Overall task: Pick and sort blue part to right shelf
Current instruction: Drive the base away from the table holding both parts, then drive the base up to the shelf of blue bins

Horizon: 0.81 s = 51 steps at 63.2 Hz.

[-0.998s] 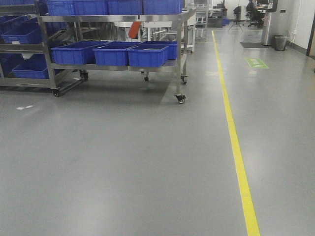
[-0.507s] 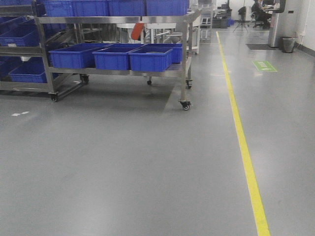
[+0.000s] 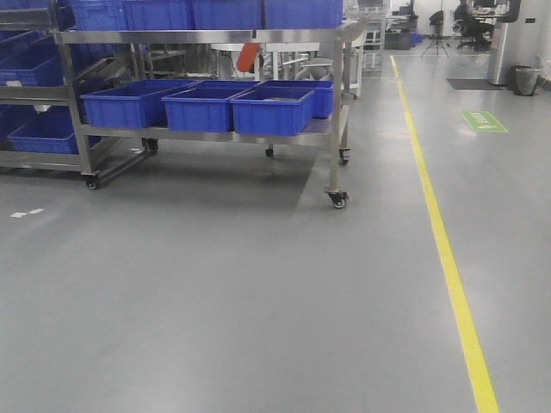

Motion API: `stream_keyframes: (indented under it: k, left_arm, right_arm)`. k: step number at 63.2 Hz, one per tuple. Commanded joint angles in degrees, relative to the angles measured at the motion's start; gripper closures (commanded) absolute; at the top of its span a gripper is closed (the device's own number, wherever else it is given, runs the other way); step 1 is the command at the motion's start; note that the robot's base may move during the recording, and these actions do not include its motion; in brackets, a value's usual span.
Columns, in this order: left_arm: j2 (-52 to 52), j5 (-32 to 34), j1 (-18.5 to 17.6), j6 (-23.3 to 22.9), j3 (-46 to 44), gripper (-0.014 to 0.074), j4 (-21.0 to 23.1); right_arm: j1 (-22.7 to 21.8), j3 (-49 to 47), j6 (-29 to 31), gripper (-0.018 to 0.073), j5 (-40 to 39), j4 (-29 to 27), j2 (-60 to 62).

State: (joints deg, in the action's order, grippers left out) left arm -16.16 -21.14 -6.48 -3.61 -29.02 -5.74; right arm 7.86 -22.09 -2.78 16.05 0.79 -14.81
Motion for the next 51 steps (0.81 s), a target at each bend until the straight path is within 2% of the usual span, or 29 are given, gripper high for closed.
stream_keyframes:
  k: [1, 51]
  left_arm:
    - [-0.8, 5.3, -0.1, -0.1, -1.7, 0.0283, 0.0]
    - [-0.8, 5.3, -0.3, -0.1, -1.7, 0.0283, 0.0]
  right_arm:
    - [-0.5, -1.9, 0.4, 0.0094, -5.3, 0.0, -0.4]
    - [-0.5, -1.9, 0.4, 0.0094, -5.2, 0.0, -0.4]
